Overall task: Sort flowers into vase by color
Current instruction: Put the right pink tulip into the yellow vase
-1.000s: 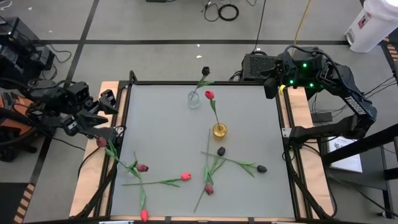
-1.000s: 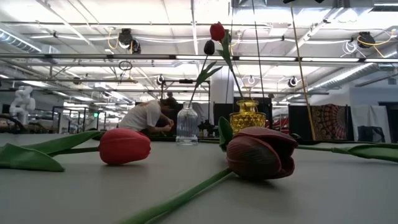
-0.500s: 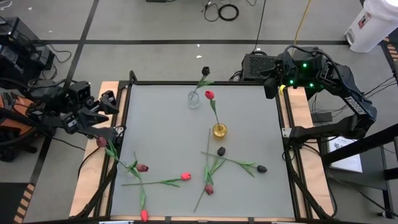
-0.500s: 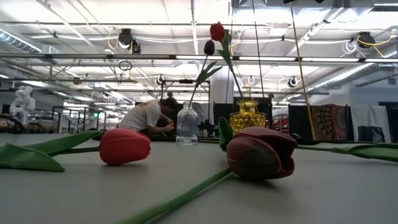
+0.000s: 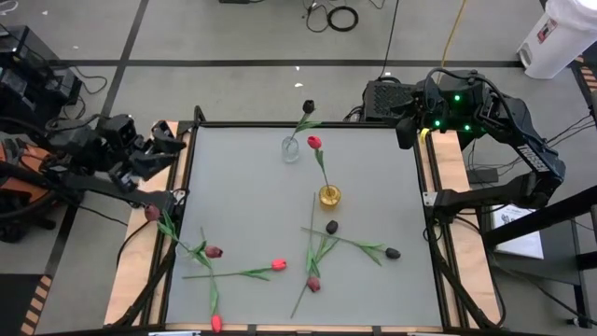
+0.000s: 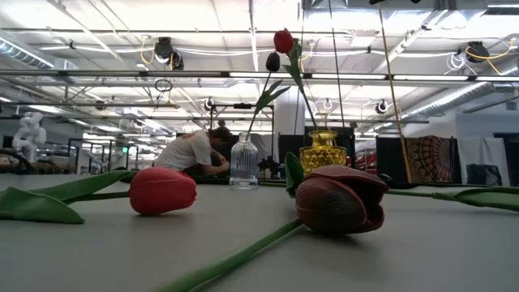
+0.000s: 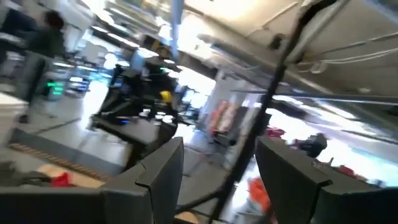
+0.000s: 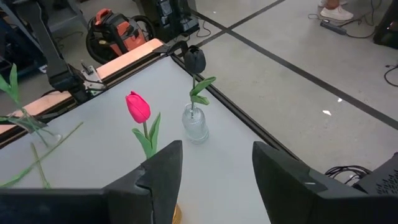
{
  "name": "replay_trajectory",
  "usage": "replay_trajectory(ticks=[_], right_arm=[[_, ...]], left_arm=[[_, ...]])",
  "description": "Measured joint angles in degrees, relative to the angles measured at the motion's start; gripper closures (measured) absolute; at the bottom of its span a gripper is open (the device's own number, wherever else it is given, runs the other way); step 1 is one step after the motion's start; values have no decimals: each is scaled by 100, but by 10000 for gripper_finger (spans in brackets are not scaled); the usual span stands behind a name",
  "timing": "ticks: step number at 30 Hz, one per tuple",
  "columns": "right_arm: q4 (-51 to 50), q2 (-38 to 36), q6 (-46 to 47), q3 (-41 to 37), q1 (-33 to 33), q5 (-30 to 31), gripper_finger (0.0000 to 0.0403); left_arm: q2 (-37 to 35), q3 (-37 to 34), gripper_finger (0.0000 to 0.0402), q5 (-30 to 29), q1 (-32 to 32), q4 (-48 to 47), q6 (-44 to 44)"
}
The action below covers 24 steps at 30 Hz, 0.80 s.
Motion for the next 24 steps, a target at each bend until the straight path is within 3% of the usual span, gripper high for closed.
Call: replay_trajectory(ticks=[8, 19, 24], right_arm=[[-2, 2, 8, 0, 0, -2, 215], [0, 0, 8, 0, -2, -2, 215], [-1, 1, 8, -2, -2, -4, 215]], left_arm=[[765, 230, 196, -620, 1, -103, 182], [2355, 2242, 196, -935, -40, -2188, 189], [2854, 2896, 196, -873, -239, -2430, 293]])
